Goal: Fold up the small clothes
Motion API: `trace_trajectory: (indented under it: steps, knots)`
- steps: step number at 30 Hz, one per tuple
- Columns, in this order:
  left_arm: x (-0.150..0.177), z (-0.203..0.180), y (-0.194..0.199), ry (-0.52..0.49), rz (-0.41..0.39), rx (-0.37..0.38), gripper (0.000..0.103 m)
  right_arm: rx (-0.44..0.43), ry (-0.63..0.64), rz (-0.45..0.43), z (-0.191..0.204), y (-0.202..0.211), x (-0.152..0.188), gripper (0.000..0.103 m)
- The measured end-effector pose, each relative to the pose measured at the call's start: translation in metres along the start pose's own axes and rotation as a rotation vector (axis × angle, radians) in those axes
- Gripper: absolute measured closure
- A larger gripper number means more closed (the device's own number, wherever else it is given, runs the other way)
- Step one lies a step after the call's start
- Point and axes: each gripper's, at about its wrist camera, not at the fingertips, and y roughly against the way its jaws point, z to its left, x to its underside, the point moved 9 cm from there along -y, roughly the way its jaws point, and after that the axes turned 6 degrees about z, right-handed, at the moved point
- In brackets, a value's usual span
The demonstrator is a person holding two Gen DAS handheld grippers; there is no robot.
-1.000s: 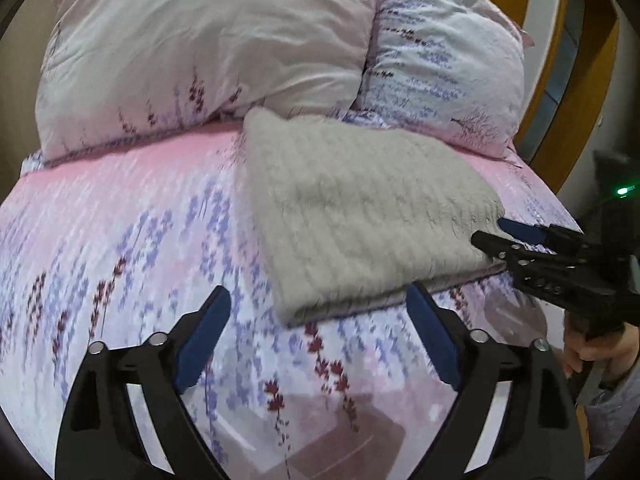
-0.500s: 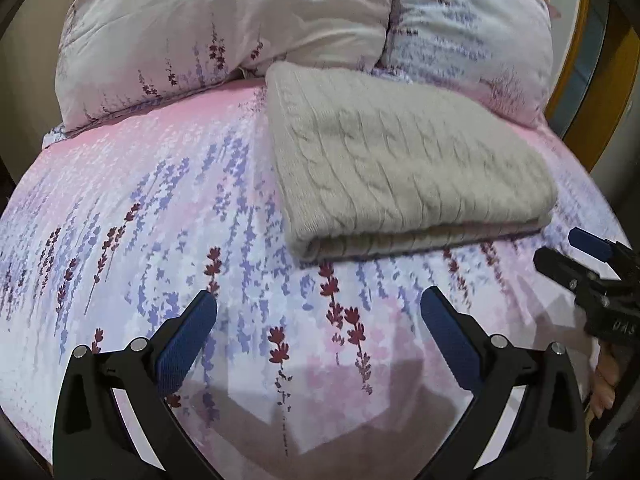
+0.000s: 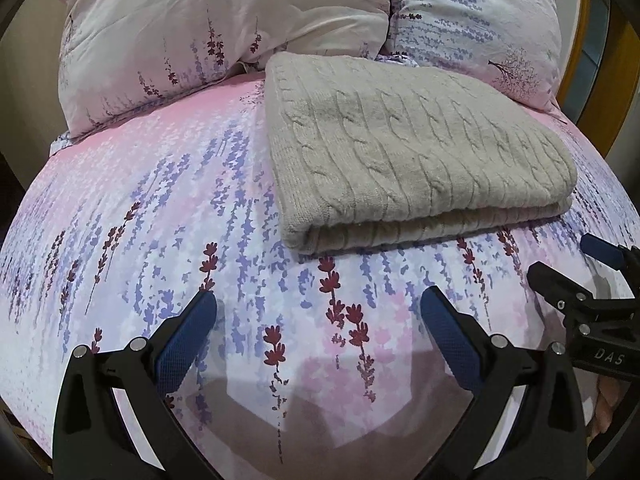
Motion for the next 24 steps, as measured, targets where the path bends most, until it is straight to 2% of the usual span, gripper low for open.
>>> trace_trajectory:
  steps: [24]
  knots:
    - [-0.0009,-0.0006,-0.0019,-0.004,0.000,-0.009,0.001,-0.010,0.020,-0.010,0.0032,0.0044,-0.0012,0.002]
